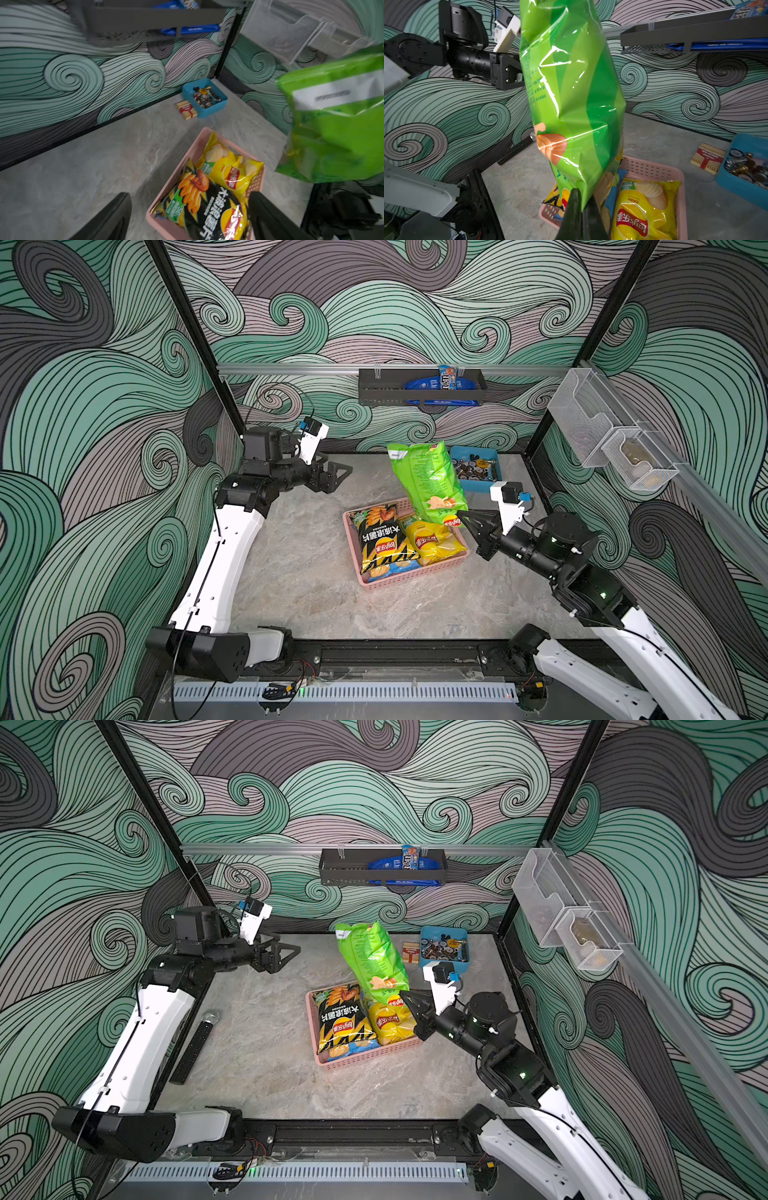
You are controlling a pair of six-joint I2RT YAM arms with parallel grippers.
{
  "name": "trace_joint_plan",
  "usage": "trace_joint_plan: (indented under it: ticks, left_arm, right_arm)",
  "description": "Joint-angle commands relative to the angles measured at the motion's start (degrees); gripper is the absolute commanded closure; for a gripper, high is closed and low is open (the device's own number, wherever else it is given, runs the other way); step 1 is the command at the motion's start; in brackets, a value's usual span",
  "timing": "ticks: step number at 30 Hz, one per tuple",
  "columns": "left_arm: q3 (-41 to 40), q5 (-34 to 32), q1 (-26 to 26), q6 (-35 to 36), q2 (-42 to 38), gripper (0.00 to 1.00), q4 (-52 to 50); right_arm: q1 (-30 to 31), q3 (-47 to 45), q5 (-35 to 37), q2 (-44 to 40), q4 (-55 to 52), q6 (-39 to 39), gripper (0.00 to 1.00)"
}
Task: Put the potato chips into the basket
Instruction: Pick up the potato chip from the corner of the board, then place the potato chip in the basket.
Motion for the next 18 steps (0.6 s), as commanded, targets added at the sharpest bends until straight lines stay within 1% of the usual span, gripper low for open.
trace_joint_plan:
  ticks: [1, 5, 7, 11, 13, 16, 18]
  left_arm:
    - [-6.4, -11.0, 1.9, 0.9, -2.5, 0.05, 2.2]
    - [-17.9, -16.5, 3.4, 2.7, -6.0, 0.04, 6.2]
    - [-23.5, -18.3, 4.2, 3.1, -8.0, 0.04, 8.5]
    - [-33.9, -20.8, 5.5, 3.1, -10.2, 0.03, 13.6]
    - [-37.3, -22.2, 5.6, 3.1, -11.0, 0.03, 15.2]
    - [-40.6, -24.0, 5.5, 1.2, -12.1, 0.03, 17.8]
    - [-41.9, -23.3, 5.5, 0.6, -12.5, 0.03, 18.8]
  right_arm:
    - [-0.2, 2.3, 10.7, 2.6, -6.7, -1.6, 1.00]
    - [0.0, 2.4, 18.1, 6.3, -11.3, 0.3, 1.00]
    - [0.7, 2.1, 21.7, 7.9, -12.6, 1.9, 1.00]
    - [4.8, 0.6, 30.4, 11.3, -14.7, 4.8, 1.00]
    - [7.6, 0.7, 34.2, 13.7, -15.5, 6.3, 1.00]
    - [11.7, 1.1, 39.9, 18.1, -16.2, 8.4, 1.00]
    - [13.3, 1.3, 42.6, 20.8, -16.4, 9.8, 1.00]
